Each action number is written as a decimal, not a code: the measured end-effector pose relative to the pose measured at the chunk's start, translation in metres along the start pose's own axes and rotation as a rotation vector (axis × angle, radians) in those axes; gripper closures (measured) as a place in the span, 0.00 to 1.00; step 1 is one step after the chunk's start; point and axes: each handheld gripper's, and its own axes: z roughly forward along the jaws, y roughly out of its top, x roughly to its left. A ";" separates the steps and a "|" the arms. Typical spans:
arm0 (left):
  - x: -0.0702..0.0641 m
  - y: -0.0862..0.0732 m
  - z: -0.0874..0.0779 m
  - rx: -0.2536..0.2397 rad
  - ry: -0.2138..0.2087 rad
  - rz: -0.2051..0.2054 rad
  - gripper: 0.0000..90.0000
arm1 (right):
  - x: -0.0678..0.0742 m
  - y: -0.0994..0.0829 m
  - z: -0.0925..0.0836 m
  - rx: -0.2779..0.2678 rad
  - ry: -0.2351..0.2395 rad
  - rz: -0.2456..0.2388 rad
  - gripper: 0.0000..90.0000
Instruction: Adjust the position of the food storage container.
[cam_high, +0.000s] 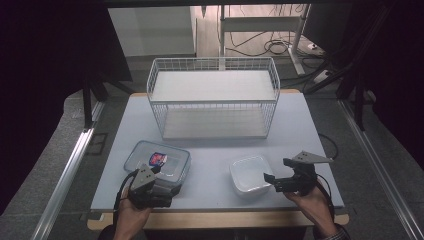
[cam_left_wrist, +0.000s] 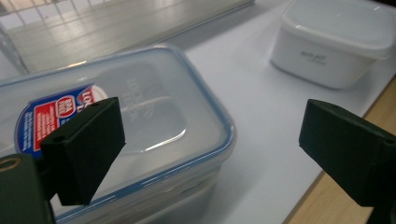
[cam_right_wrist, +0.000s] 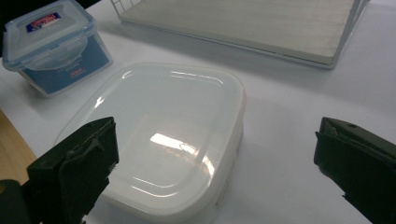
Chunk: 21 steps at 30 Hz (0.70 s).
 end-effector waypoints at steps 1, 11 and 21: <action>0.000 0.000 0.000 0.009 0.006 -0.001 0.07 | -0.001 0.000 0.000 0.013 -0.004 -0.007 0.00; -0.002 0.002 -0.003 0.026 0.018 0.012 0.02 | -0.005 0.002 -0.004 0.047 -0.052 -0.048 0.15; -0.004 0.003 -0.006 0.003 0.023 0.019 0.03 | -0.001 0.004 -0.006 0.045 -0.069 -0.078 0.41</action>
